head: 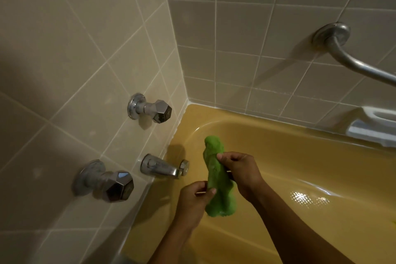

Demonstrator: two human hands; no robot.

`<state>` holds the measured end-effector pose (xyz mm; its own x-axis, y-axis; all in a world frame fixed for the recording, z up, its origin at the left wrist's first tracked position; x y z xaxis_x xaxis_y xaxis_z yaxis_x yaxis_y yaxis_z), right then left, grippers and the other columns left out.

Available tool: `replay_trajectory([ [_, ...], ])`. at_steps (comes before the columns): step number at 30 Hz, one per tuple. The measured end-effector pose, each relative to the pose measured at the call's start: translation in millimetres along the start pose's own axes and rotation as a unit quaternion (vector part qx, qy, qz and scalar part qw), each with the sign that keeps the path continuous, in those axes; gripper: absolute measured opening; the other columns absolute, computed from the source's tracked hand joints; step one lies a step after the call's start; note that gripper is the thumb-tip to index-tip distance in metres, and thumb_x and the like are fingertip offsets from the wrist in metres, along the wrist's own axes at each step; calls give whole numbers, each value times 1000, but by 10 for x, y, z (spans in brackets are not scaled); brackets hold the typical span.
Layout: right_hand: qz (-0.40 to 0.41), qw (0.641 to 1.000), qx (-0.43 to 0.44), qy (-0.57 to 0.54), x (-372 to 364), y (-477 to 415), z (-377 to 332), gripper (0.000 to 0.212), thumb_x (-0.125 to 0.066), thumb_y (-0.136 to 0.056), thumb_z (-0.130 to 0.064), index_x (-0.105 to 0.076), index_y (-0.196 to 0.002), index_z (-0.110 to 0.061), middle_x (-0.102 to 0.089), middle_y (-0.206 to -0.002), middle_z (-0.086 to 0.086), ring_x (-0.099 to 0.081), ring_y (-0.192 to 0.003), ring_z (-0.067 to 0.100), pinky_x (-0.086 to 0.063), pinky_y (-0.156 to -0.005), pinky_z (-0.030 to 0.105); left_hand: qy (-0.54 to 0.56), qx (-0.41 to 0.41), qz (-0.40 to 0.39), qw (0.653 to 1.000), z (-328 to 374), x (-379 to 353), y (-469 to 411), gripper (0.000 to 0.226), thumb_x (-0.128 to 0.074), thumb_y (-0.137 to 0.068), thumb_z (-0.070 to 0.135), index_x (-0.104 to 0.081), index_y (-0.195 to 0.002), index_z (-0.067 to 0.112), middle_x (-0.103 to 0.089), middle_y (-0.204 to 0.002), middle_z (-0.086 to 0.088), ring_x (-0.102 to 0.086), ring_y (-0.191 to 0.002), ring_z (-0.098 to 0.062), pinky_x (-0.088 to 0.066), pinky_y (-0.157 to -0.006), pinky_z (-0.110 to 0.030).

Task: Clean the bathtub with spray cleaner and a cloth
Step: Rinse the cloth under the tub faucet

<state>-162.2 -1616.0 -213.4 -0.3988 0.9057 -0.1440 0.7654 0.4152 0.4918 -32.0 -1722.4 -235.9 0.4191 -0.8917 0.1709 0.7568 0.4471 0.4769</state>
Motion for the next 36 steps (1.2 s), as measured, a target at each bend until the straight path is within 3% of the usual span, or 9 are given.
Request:
replay_trajectory([
  [3,-17,1000,5,-14,18,-10,82,12,-68,-95,-8,-77,-102,-4,-77,-97,17,-73,-91,29,-57,-72,32,-8,6,66,998,-82,-14,-51,13,-71,-97,18,-80,-90,25,-79,-87,4,-75,-87,-20,-62,-80,-45],
  [5,-43,999,18,-6,59,31,160,23,-66,-95,-4,-73,-117,-11,-78,-105,7,-74,-100,22,-58,-79,28,43,26,100,994,-95,6,-95,8,-73,-95,19,-80,-93,19,-79,-87,-1,-76,-86,-23,-62,-82,-51],
  [9,-54,986,27,154,152,154,528,43,-74,-91,-11,-65,-131,-22,-74,-113,-11,-69,-104,4,-59,-92,33,140,87,144,976,-76,8,-184,13,-78,-90,14,-78,-102,9,-80,-90,-6,-77,-88,-26,-63,-84,-48],
  [15,-63,990,-23,125,127,279,900,7,-71,-94,-10,-77,-97,-12,-77,-91,5,-72,-83,20,-61,-77,35,115,97,164,975,-83,5,-220,16,-84,-85,19,-76,-99,16,-76,-97,-1,-72,-95,-20,-59,-90,-41],
  [18,-60,984,-9,167,80,257,925,14,-69,-94,-7,-77,-84,-11,-75,-83,5,-66,-75,12,-51,-68,21,106,98,168,975,-135,64,-211,15,-84,-85,23,-76,-96,17,-76,-97,0,-71,-96,-20,-58,-90,-42],
  [23,-95,979,28,176,-109,184,848,4,-77,-90,-14,-76,-94,-13,-75,-90,2,-69,-84,9,-53,-73,18,182,127,159,962,-235,150,-247,15,-80,-89,20,-79,-98,9,-79,-92,-8,-76,-91,-27,-62,-83,-45],
  [27,-73,954,63,283,-192,83,820,13,-70,-93,-9,-76,-82,-14,-73,-81,-4,-68,-77,2,-50,-66,14,251,164,136,944,-327,207,-344,17,-76,-91,15,-76,-105,5,-79,-100,-14,-75,-96,-32,-61,-88,-47],
  [32,-66,933,106,339,-212,2,684,25,-65,-98,-16,-69,-78,-29,-72,-81,-8,-67,-79,6,-55,-70,24,206,147,120,960,-358,355,-358,20,-67,-95,1,-73,-106,16,-73,-113,-9,-70,-106,-26,-58,-86,-36],
  [36,-107,927,95,348,-237,-23,575,21,-62,-99,-14,-70,-80,-21,-69,-77,1,-63,-73,16,-55,-71,39,91,58,3,994,-305,347,-167,44,-64,-93,-5,-69,-124,27,-72,-120,4,-68,-111,-12,-57,-77,-21],
])
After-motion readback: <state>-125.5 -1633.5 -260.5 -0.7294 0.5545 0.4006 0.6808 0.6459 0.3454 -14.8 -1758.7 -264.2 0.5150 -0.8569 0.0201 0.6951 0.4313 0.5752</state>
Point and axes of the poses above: each hand's wrist, its own y-axis away from the middle knuckle, its own x-axis out of the back of the hand, z = x × y, the point moved 5 cm from there along -y, towards the middle knuckle
